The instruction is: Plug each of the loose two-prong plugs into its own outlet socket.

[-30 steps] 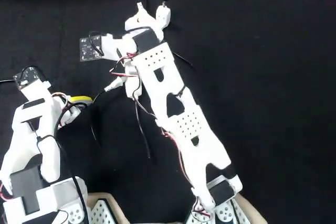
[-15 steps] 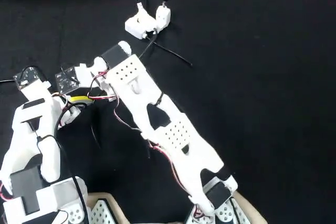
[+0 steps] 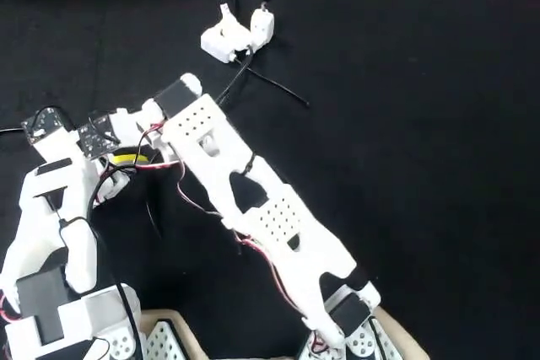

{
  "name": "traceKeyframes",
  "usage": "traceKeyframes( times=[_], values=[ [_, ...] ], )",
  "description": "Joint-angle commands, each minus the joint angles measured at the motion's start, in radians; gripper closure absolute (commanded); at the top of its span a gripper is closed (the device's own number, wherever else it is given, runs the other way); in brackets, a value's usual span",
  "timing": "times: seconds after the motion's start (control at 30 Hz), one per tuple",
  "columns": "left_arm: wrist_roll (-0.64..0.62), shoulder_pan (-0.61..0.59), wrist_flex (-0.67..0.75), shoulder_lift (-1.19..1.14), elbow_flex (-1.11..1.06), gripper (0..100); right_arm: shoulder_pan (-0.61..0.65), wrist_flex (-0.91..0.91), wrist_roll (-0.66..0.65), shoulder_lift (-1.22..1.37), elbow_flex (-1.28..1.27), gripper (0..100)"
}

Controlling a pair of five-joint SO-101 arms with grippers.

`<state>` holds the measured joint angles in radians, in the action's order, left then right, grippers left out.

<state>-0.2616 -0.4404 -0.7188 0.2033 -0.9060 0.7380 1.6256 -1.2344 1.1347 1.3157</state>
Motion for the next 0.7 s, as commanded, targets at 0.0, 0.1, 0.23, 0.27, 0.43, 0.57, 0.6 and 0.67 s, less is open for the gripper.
traceKeyframes(
  times=[0.0,0.1,0.23,0.27,0.43,0.57,0.6,0.67],
  values=[
    [-0.006,0.010,0.005,0.032,0.008,55,0.011,-0.031,-0.006,0.016,0.012,81.0],
    [-0.006,0.010,0.005,0.032,0.008,55,0.005,-0.032,-0.006,0.042,0.013,89.0],
    [-0.006,0.010,0.005,0.032,0.008,55,-0.029,-0.028,-0.002,0.059,0.013,91.9],
    [-0.006,0.010,0.005,0.032,0.008,55,-0.037,-0.023,0.000,0.059,0.013,92.1],
    [-0.006,0.010,0.005,0.032,0.008,55,-0.035,0.015,0.000,0.058,0.021,94.9],
    [-0.006,0.010,0.005,0.032,0.008,55,-0.028,0.063,0.000,0.058,0.125,98.6],
    [-0.006,0.010,0.005,0.032,0.008,55,-0.025,0.084,0.000,0.058,0.160,98.7],
    [-0.006,0.010,0.005,0.032,0.008,55,-0.023,0.120,0.012,0.062,0.240,98.6]
  ],
)
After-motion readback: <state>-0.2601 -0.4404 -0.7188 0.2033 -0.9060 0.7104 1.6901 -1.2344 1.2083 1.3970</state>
